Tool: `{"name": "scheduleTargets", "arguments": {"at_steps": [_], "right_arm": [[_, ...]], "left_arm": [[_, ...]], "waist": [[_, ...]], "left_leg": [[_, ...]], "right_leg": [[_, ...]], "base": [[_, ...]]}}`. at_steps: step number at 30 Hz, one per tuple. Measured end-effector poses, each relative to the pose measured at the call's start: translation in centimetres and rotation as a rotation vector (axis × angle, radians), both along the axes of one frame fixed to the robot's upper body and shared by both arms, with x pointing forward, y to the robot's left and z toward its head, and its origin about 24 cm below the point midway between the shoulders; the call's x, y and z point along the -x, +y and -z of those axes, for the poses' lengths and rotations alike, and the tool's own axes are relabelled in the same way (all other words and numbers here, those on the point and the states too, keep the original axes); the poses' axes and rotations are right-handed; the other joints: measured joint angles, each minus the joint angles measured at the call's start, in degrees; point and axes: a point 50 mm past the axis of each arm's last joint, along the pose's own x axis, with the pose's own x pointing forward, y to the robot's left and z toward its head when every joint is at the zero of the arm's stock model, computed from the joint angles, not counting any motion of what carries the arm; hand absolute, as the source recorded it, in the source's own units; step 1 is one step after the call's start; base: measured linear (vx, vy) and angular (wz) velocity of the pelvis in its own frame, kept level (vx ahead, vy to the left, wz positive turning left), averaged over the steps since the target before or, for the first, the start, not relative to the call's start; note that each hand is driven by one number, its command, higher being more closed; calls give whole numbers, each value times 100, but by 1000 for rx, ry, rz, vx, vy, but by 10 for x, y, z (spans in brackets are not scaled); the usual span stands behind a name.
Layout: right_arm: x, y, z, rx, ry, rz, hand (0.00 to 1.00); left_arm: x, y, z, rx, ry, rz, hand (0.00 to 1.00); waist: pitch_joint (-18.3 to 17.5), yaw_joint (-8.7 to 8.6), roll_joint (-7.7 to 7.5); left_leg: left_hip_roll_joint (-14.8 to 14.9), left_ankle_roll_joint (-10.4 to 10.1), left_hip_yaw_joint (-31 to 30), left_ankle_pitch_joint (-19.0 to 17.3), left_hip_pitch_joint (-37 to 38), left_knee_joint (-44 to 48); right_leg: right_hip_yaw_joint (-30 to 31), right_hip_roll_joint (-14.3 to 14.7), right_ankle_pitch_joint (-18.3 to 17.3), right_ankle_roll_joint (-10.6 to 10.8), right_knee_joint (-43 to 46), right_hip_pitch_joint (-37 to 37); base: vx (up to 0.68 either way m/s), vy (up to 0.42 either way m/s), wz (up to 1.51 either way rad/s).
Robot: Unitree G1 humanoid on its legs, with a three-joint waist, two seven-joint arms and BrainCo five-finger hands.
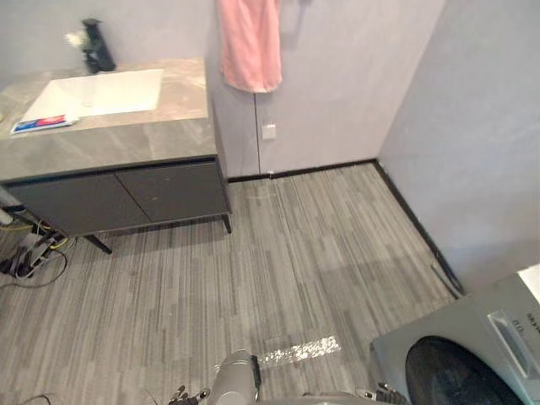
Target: Organize washtable
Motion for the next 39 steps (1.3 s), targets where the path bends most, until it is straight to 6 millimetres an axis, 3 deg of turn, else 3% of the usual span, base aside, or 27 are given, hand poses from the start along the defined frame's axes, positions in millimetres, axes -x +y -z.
{"name": "scheduleTargets", "arguments": {"at_steps": [1,2,3,6,7,9,11,13,14,15,16,17,18,20,22,24,26,27,28,30,31,32,33,35,37,38,39], "right_arm": [[2,4,1,-11,-1,10,0],[8,12,2,-34,-12,43,0],[10,14,2,-41,-18,61,0],[12,11,1,-35,-27,75,0],[9,11,0,-31,-45,75,0],[4,11,-1,-32,-64,79,0],[3,11,-2,-30,-72,89,0],[0,8,-3,-18,-79,78,0],[0,7,-3,-4,-72,62,0],[-6,3,-6,19,-84,26,0],[-11,2,-8,35,-102,6,0],[-20,-2,-13,62,-137,-40,0],[-29,-4,-17,81,-169,-83,0],[-42,3,-22,88,-219,-110,0],[-67,15,-32,82,-322,-137,0],[-90,19,-43,94,-405,-155,0],[-100,13,-52,111,-463,-142,0],[-102,13,-54,113,-474,-141,0],[-104,17,-57,104,-498,-135,0],[-111,13,-69,129,-573,-105,0],[-110,12,-74,141,-601,-60,0],[-112,13,-79,150,-630,-51,0],[-112,17,-86,153,-665,-64,0],[-111,25,-102,158,-753,-85,0],[-108,30,-114,164,-814,-92,0],[-103,28,-120,178,-843,-83,0],[-100,29,-118,178,-836,-75,0]], "left_arm": [[1,5,-1,-13,6,2,0],[-1,12,-2,-30,2,14,0],[-6,14,-3,-37,-7,25,0],[-17,12,-4,-34,-36,41,0],[-33,10,-7,-35,-82,49,0],[-50,5,-9,-29,-124,61,0],[-68,-5,-11,-11,-162,98,0],[-69,-13,-10,2,-165,102,0],[-65,-18,-8,12,-155,86,0],[-66,-23,-8,16,-155,86,0],[-70,-24,-9,16,-166,91,0],[-73,-28,-10,22,-177,83,0],[-73,-28,-10,15,-184,90,0],[-75,-26,-13,1,-206,109,0],[-83,-20,-21,-40,-264,178,0],[-88,-23,-27,-43,-315,196,0],[-87,-26,-33,-39,-359,181,0],[-87,-25,-35,-44,-371,175,0],[-86,-19,-40,-64,-399,155,0],[-98,-18,-52,-83,-478,151,0],[-109,-16,-63,-107,-538,156,0],[-118,-16,-71,-128,-578,154,0],[-124,-17,-78,-145,-606,152,0],[-140,-22,-100,-185,-712,165,0],[-157,-32,-123,-208,-836,187,0],[-170,-42,-148,-225,-964,194,0],[-173,-45,-158,-235,-1012,196,0]], "waist": [[11,-42,-142],[49,-126,-325],[60,-218,-384],[102,-228,-270],[90,-266,-220],[91,-364,-212],[81,-463,-168],[28,-571,-42],[-76,-597,33],[-79,-550,99],[-33,-544,133],[62,-504,248],[114,-443,302],[144,-300,317],[130,-190,84],[130,-132,134],[59,-3,184],[30,63,151],[-173,100,-126],[-170,-40,-178],[-107,-128,-220],[-7,-188,-279],[31,-196,-288],[59,-207,-135],[-25,-245,0],[-61,-396,-15],[-66,-388,-200]], "left_leg": [[-144,27,112,-119,129,14],[-367,159,243,-303,462,2],[-457,246,311,-486,826,-1],[-370,310,372,-851,1677,-196],[-223,258,367,-984,2063,-442],[-80,223,319,-1046,2368,-693],[108,60,281,-1108,2756,-1031],[279,-163,188,-1188,3086,-1257],[430,-289,88,-1156,3088,-968],[540,-477,58,-882,2773,-87],[554,-350,61,-592,2506,574],[678,-122,77,413,1967,2006],[997,-67,163,556,1461,3243],[1233,10,306,266,859,4109],[1045,-117,503,-42,204,3641],[821,-96,769,-124,-198,1876],[486,-267,1038,185,-304,-191],[383,-59,1010,685,-305,-324],[46,363,1121,641,-288,-263],[-118,650,956,382,-306,10],[-259,642,736,96,70,-27],[-368,635,588,-64,469,-88],[-446,731,429,-140,990,-224],[-386,764,102,-161,1804,-564],[-227,726,-189,-274,2043,-715],[-97,278,-304,-706,2186,-750],[-146,141,-353,-920,2300,-743]], "right_leg": [[20,-110,-88,175,786,-238],[47,-264,207,499,2152,-594],[-3,-319,759,586,2961,-760],[-647,-395,766,110,3627,-1050],[-1230,-433,589,-164,3293,-1326],[-1752,-496,519,-149,2372,-1537],[-2082,-488,771,-163,462,-1667],[-2150,-336,1604,-266,-529,-1607],[-2099,-170,1951,-613,-474,-1512],[-2160,-139,1750,-679,-321,-1417],[-2161,-136,1658,-708,-256,-1328],[-2143,-71,1484,-800,-394,-906],[-2088,45,1301,-875,-637,-398],[-1972,176,1166,-1018,-946,306],[-1884,17,816,-786,-1473,883],[-1801,-33,609,-621,-1718,1244],[-1787,-91,380,-502,-1980,1616],[-1747,-127,320,-451,-2067,1728],[-1627,-378,247,-294,-1875,1690],[-1600,-521,362,114,-430,1171],[-1244,-533,913,984,1262,641],[-1040,-515,952,1041,2255,405],[-873,-477,720,622,3056,126],[-848,-222,408,74,2926,-297],[-830,-7,285,-29,1733,-651],[-689,137,449,-12,442,-831],[-497,82,766,-48,-76,-842]], "base": [[369,211,-46],[461,197,-17],[489,181,-20],[407,97,-37],[420,43,-20],[446,-19,6],[553,-71,27],[780,-130,30],[923,-157,8],[770,-138,0],[709,-170,-13],[691,-164,-17],[688,-146,-28],[660,-78,-46],[666,-47,-39],[533,44,-24],[632,157,-9],[721,185,-14],[762,163,25],[741,149,80],[694,130,90],[793,103,94],[624,41,59],[513,-24,65],[501,-91,124],[496,-116,147],[532,-151,136]]}}
